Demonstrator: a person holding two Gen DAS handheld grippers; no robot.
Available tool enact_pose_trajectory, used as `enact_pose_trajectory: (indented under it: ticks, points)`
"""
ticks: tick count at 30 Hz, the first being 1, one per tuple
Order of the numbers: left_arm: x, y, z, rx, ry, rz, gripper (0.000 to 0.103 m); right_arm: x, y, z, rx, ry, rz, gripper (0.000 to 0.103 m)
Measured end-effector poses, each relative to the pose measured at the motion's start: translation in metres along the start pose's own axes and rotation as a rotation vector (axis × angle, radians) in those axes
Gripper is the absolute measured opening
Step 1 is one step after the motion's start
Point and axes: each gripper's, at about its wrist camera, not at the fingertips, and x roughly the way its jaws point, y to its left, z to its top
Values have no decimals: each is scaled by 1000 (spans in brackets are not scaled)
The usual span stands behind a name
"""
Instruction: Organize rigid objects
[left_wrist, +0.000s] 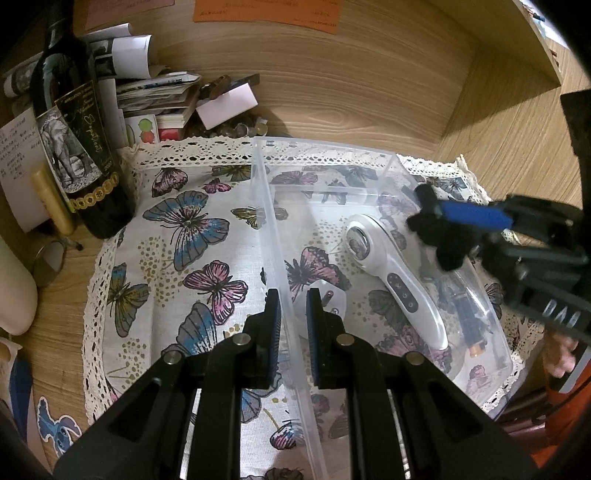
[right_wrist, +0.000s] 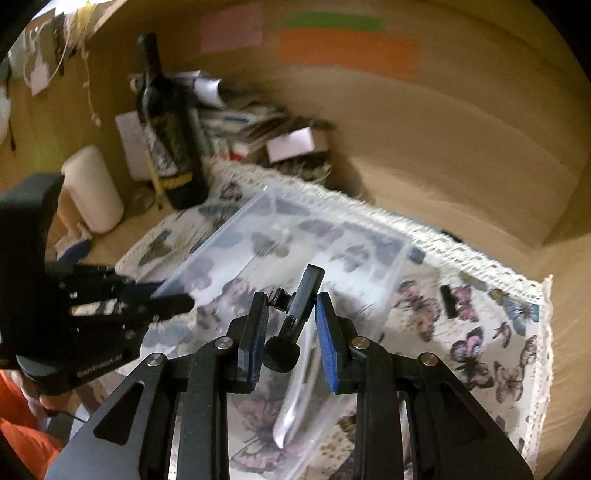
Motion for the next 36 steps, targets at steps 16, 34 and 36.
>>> enact_pose_trajectory:
  ticks: [16,34,36]
  points:
    - [0,0,0,0,0,1,12,18,5,-5,-1,83,43,26]
    - [0,-1,0,2,-5,1,12,-6,-97,7,213,-35,-197,41]
    - [0,-1,0,-1,-8,0,12,5,-115,3,250,-9,-213,41]
